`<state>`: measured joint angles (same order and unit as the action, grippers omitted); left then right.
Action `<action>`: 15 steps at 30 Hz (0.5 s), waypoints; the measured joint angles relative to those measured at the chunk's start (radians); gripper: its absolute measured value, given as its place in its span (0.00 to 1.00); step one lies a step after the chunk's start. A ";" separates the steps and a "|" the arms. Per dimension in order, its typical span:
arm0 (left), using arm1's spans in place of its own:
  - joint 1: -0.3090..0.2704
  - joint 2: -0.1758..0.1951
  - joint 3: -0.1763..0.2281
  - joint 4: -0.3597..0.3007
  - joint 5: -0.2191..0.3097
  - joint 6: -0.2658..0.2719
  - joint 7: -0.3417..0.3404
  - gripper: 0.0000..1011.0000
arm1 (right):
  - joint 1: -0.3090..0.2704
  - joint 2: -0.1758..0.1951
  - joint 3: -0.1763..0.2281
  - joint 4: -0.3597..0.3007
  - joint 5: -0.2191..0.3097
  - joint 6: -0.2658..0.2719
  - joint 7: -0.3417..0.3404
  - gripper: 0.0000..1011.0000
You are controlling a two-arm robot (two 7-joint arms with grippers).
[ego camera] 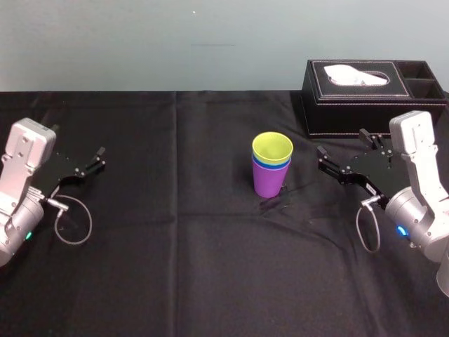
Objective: Stack the three plastic cups sequentially using one hand.
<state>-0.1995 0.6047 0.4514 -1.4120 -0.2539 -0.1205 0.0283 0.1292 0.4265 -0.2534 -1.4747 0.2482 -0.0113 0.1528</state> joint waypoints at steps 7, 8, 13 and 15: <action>0.000 0.000 0.000 0.000 0.000 0.000 0.000 1.00 | 0.000 0.000 0.000 0.000 0.000 0.000 0.000 0.99; 0.000 0.000 0.000 0.000 0.000 0.000 0.000 1.00 | 0.000 0.000 0.000 0.000 0.000 0.000 0.000 0.99; 0.000 0.000 0.000 0.000 0.000 0.000 0.000 1.00 | 0.000 0.000 0.000 0.000 0.000 0.000 0.000 0.99; 0.000 0.000 0.000 0.000 0.000 0.000 0.000 1.00 | 0.000 0.000 0.000 0.000 0.000 0.000 0.000 0.99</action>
<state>-0.1995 0.6047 0.4514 -1.4120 -0.2539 -0.1205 0.0283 0.1292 0.4264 -0.2534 -1.4747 0.2483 -0.0113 0.1528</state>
